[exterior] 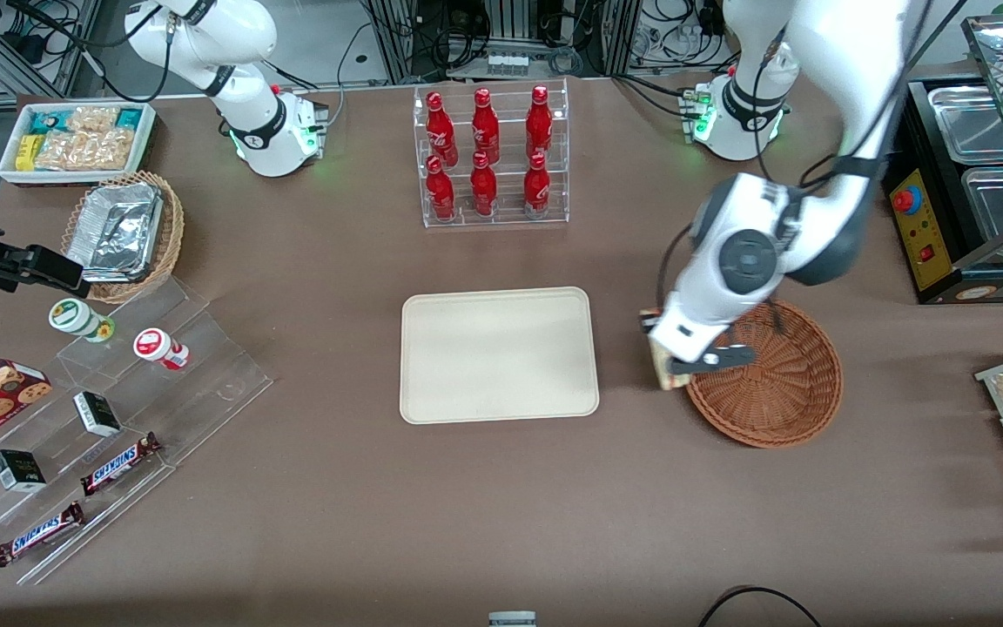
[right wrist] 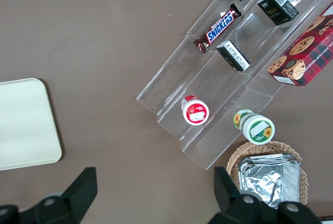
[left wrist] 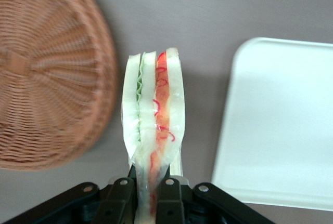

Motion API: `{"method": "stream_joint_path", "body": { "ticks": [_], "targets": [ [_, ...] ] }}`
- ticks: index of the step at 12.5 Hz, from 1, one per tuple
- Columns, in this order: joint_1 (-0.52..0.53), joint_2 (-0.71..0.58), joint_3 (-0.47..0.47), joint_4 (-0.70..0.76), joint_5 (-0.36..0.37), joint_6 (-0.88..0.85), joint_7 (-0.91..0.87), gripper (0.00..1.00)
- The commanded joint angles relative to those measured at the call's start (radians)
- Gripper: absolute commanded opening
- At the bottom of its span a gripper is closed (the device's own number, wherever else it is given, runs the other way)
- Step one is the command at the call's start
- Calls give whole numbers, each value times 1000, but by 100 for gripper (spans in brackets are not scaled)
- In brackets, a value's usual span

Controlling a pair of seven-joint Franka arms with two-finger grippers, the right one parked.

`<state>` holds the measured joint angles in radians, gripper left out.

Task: Place sandwich from basket to tray
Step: 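Lift the sandwich and carry it over the cream tray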

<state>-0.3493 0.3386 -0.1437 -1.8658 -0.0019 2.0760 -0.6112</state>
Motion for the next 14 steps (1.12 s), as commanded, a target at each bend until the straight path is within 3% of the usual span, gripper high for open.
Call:
{"method": "stream_joint_path", "body": {
  "ticks": [1,7,14],
  "targets": [
    [-95,108,12,137,0,-25,-80,0],
    [-264,348,12,421,-1,-22,-233,0],
    [-338,456,10,536,-10,-14,-309,0]
  ]
}}
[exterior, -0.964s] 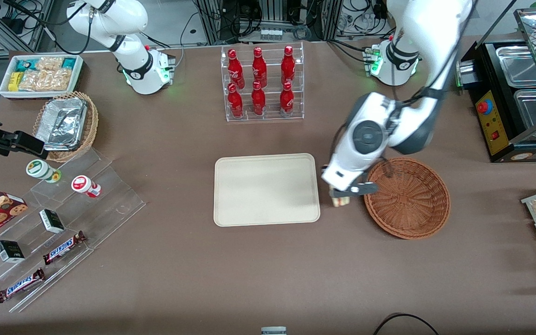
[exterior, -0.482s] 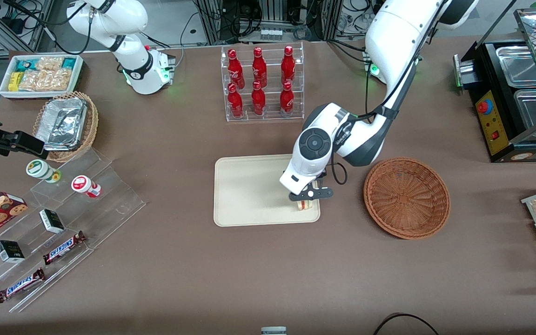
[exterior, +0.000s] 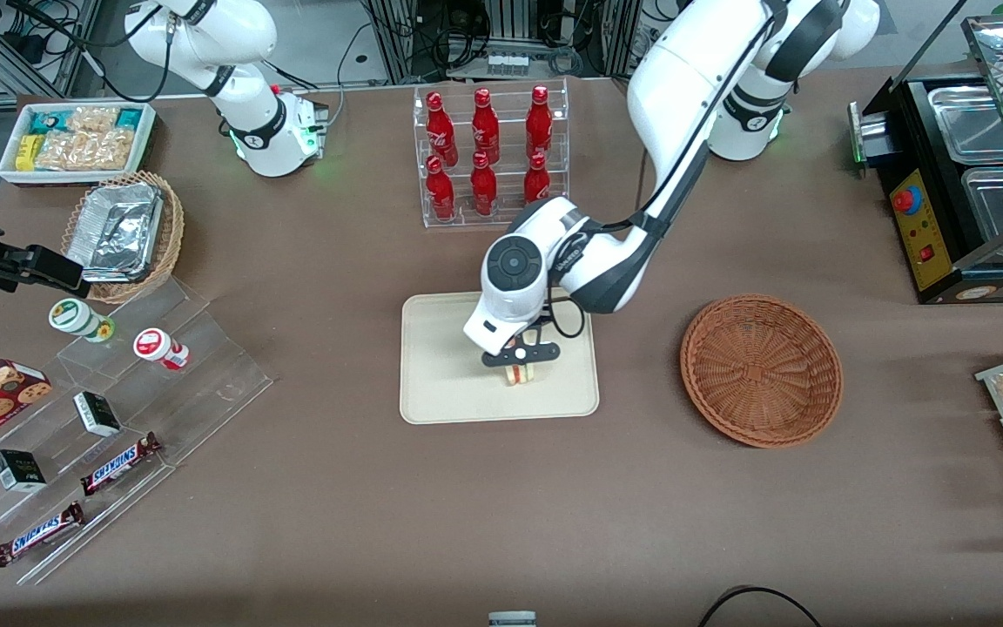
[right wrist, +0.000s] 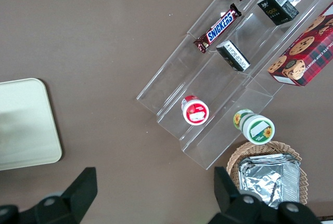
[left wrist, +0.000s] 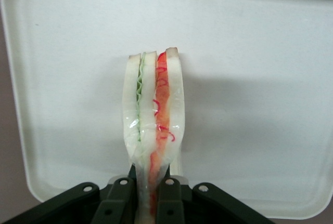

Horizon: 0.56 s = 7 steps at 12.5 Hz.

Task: Place sandwich from basket to tray
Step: 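Lift the sandwich and carry it over the cream tray, then lower the sandwich onto the tray and open the left gripper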

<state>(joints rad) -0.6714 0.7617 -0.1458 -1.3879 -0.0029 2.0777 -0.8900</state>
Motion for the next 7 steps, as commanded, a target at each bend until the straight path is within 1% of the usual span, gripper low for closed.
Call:
{"method": "stream_joint_path", "body": {
  "ticks": [1,7],
  "targets": [
    [-16,34,12,59,-9,-16,-33,0],
    [-17,45,-6,66,-9,24,-70,0]
  ]
}}
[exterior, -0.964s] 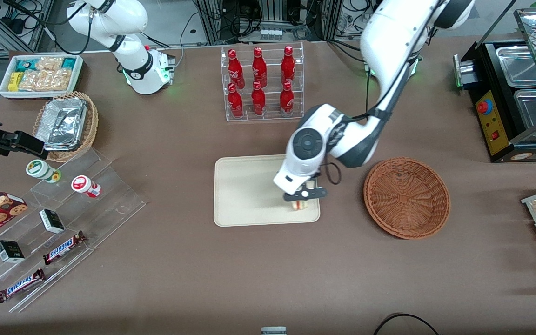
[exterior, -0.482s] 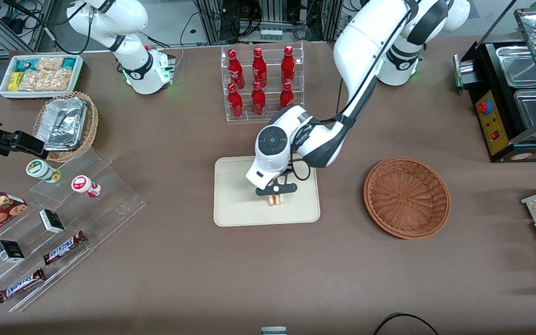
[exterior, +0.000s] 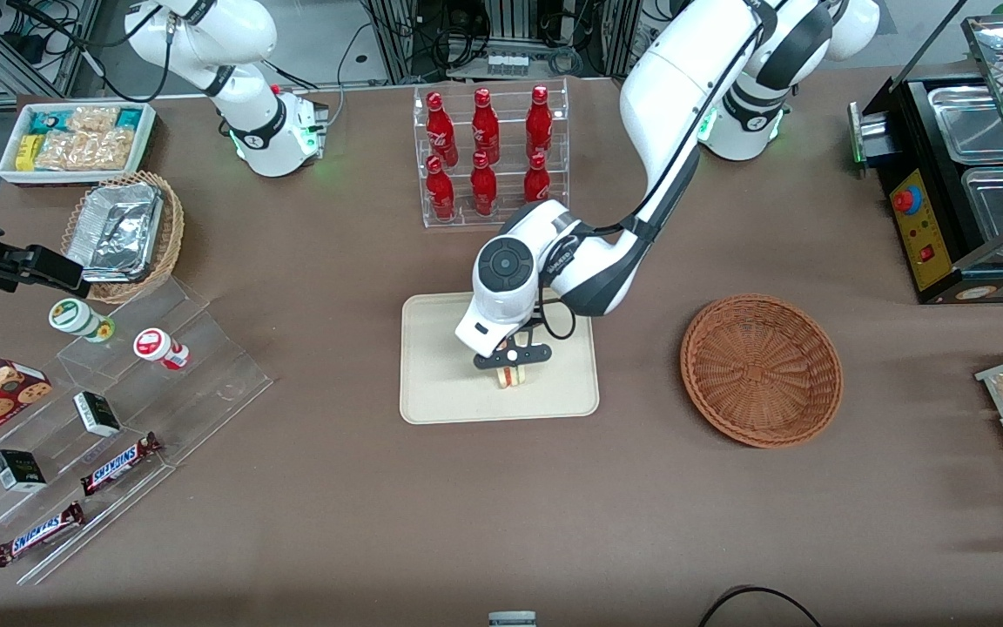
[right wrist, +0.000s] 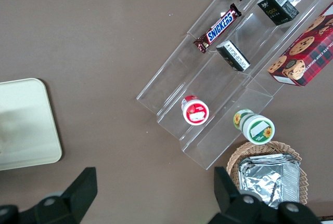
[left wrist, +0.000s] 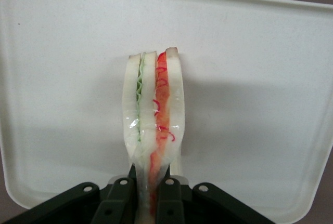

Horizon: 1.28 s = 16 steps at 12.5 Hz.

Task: Place sandwich from basket to tray
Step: 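Lower the sandwich onto the tray and open the left gripper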

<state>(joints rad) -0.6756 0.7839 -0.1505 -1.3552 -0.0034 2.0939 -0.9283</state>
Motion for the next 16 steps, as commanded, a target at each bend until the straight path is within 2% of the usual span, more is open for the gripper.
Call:
{"method": "stream_joint_path", "body": {
  "ticks": [1,5,6,7,16],
  "targets": [
    [-13,26,-6,33,-7,9,-32,0],
    [-13,43,-6,33,-6,31,-50,0],
    [-13,44,-6,33,-6,34,-50,38],
    [-13,44,-6,33,-3,35,-50,99],
    [-7,-75,-4,67,5,-103,-58,100]
  ]
}}
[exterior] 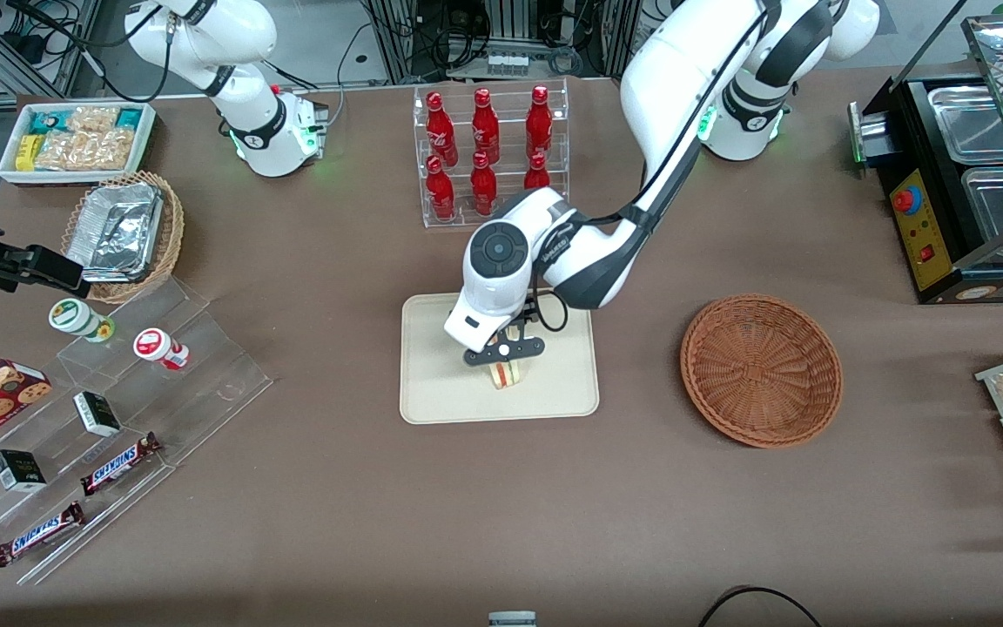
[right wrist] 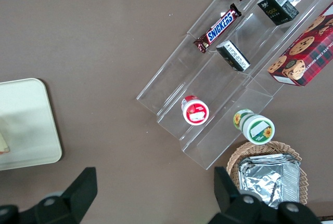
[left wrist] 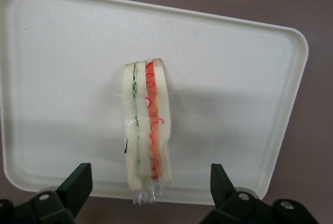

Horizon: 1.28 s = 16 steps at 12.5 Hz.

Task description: Place sandwich from basket to tray

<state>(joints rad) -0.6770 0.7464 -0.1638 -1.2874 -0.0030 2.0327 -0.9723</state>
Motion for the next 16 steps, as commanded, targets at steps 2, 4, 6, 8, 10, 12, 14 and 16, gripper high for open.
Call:
{"method": "stream_joint_path", "body": {
  "ticks": [2,4,6,8,10,12,14,16],
  "targets": [
    [2,-82,13,-1,5,-92,41,100],
    [5,-130,24,-3,18,-161,140,100],
    [10,-168,59,-3,31,-207,164,100],
    [49,-206,72,-10,28,-256,171,100],
    [114,-242,70,-15,20,-324,263,100],
    [175,-289,70,-45,12,-367,367,100],
    [235,-347,70,-93,12,-385,452,100],
    [308,-384,70,-110,-15,-448,561,100]
  ]
}}
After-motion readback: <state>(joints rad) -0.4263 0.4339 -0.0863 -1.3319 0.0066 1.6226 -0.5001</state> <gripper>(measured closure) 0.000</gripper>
